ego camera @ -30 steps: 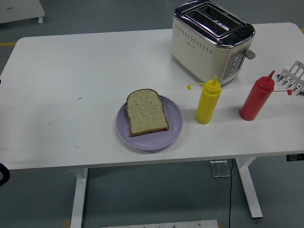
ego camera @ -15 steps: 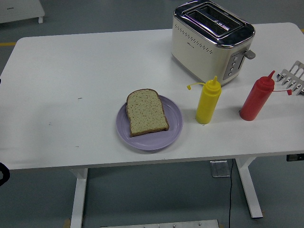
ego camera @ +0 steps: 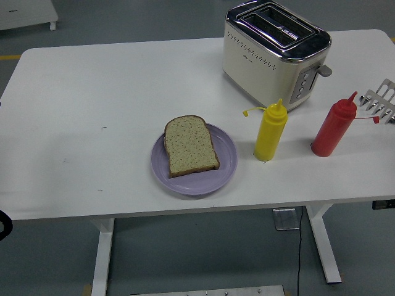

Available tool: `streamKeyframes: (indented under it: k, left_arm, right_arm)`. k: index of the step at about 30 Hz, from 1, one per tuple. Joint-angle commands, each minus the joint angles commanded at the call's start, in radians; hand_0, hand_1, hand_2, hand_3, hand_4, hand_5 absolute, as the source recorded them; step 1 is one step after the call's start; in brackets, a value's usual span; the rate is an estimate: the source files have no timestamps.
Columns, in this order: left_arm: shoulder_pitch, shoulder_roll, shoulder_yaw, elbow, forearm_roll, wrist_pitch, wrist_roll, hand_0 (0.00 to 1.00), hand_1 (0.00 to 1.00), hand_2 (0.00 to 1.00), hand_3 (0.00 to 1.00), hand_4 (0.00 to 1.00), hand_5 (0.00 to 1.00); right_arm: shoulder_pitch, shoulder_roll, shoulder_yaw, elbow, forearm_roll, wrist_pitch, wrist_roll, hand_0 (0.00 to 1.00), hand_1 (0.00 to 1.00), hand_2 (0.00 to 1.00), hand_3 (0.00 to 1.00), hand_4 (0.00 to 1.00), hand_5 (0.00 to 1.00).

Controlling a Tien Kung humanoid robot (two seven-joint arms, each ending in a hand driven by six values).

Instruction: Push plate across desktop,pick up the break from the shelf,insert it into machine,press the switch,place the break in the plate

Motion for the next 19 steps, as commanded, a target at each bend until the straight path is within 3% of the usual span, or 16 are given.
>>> streamKeyframes:
  k: [19]
  left_arm:
    - [0.0,0.0,0.001,-0.001,-0.001,0.0,0.0,0.823,0.861,0.924,0.794,0.628,0.998]
  right_arm:
    - [-0.003,0.002,0.003,-0.001,0.002,0.0,-0.001,0.797,0.756,0.753,0.703,0.471,0.518]
